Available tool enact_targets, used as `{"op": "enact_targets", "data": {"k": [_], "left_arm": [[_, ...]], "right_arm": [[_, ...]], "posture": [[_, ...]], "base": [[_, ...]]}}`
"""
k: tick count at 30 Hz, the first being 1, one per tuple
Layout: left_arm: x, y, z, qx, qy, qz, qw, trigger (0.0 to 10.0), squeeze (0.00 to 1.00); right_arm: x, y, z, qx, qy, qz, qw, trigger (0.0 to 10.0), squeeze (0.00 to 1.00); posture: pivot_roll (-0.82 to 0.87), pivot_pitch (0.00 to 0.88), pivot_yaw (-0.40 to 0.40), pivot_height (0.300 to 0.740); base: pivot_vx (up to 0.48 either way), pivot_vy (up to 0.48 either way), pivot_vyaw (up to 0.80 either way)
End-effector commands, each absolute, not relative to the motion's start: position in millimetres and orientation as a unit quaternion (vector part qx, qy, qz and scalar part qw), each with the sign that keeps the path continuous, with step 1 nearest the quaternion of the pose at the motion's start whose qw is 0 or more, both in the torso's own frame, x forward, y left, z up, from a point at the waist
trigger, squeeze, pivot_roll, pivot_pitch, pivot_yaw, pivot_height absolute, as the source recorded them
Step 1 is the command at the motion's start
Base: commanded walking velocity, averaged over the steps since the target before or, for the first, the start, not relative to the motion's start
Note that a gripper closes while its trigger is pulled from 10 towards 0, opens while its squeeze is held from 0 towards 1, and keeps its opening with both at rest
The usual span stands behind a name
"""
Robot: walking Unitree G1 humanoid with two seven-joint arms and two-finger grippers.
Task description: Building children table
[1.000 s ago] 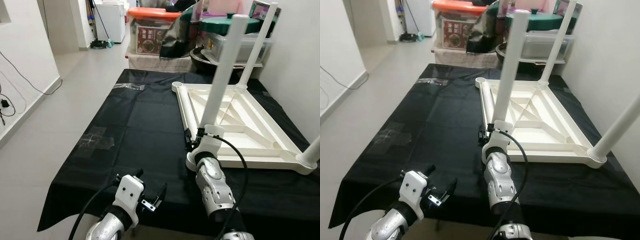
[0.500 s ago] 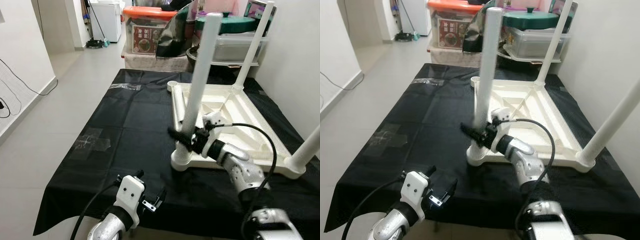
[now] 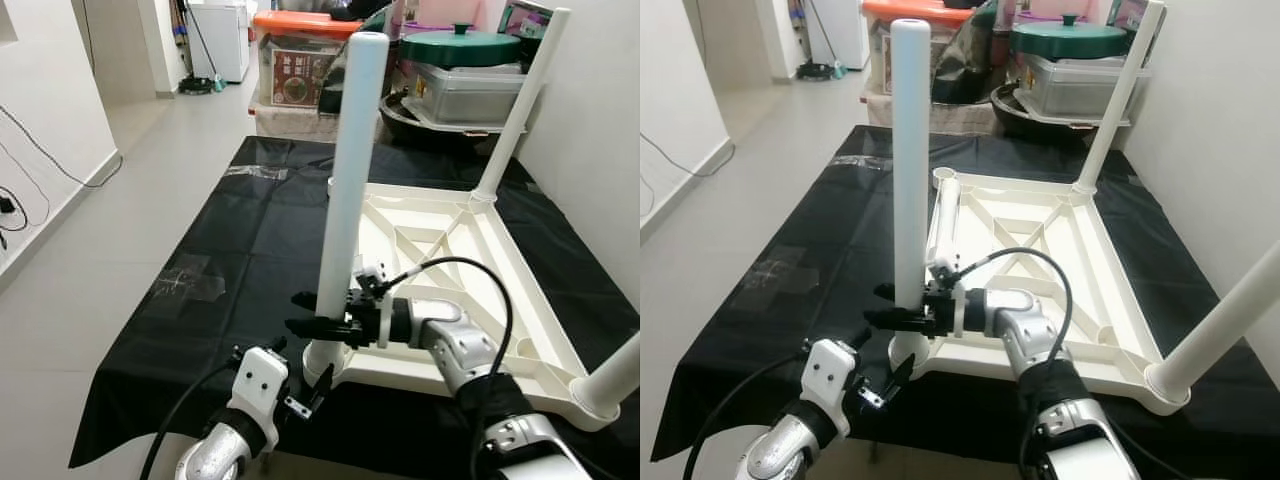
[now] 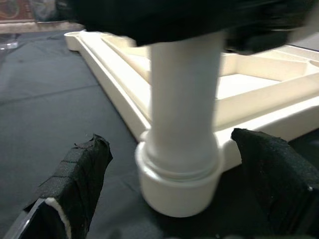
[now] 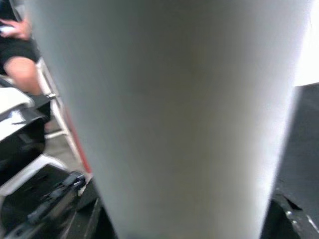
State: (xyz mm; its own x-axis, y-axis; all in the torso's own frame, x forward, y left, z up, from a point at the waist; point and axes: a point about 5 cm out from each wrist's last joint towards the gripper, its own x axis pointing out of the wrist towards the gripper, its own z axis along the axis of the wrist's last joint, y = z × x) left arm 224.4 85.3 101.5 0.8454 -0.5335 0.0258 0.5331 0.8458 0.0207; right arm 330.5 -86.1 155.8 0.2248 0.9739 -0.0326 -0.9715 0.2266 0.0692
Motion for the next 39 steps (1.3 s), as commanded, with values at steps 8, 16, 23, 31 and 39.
{"op": "enact_targets", "data": {"k": [8,16,23,31,39], "left_arm": [[224,86,98,0.003,-0.007,-0.278,0.961,10.0,0.00],[225,88,98,0.002,-0.006,-0.280,0.960,10.0,0.00],[225,87,98,0.002,-0.007,-0.279,0.960,10.0,0.00],[225,87,99,0.001,-0.008,-0.277,0.961,10.0,0.00],[225,86,100,0.000,-0.009,-0.278,0.960,10.0,0.00]], "right_arm": [[364,-134,138,0.028,0.043,0.138,0.989,0.0,0.00],[339,-154,128,0.072,0.035,-0.105,0.991,0.0,0.00],[333,-120,122,0.131,0.047,-0.077,0.987,10.0,0.00],[348,-117,143,0.138,-0.009,-0.014,0.990,10.0,0.00],[356,-121,161,0.093,-0.031,0.297,0.950,10.0,0.00]], "posture": [[0.10,0.000,-0.073,0.740],[0.09,0.000,-0.057,0.740],[0.10,0.000,-0.065,0.740],[0.10,0.000,-0.071,0.740],[0.10,0.000,-0.067,0.740]], "base": [[0.000,0.000,0.00],[0.000,0.000,0.00],[0.000,0.000,0.00],[0.000,0.000,0.00],[0.000,0.000,0.00]]}}
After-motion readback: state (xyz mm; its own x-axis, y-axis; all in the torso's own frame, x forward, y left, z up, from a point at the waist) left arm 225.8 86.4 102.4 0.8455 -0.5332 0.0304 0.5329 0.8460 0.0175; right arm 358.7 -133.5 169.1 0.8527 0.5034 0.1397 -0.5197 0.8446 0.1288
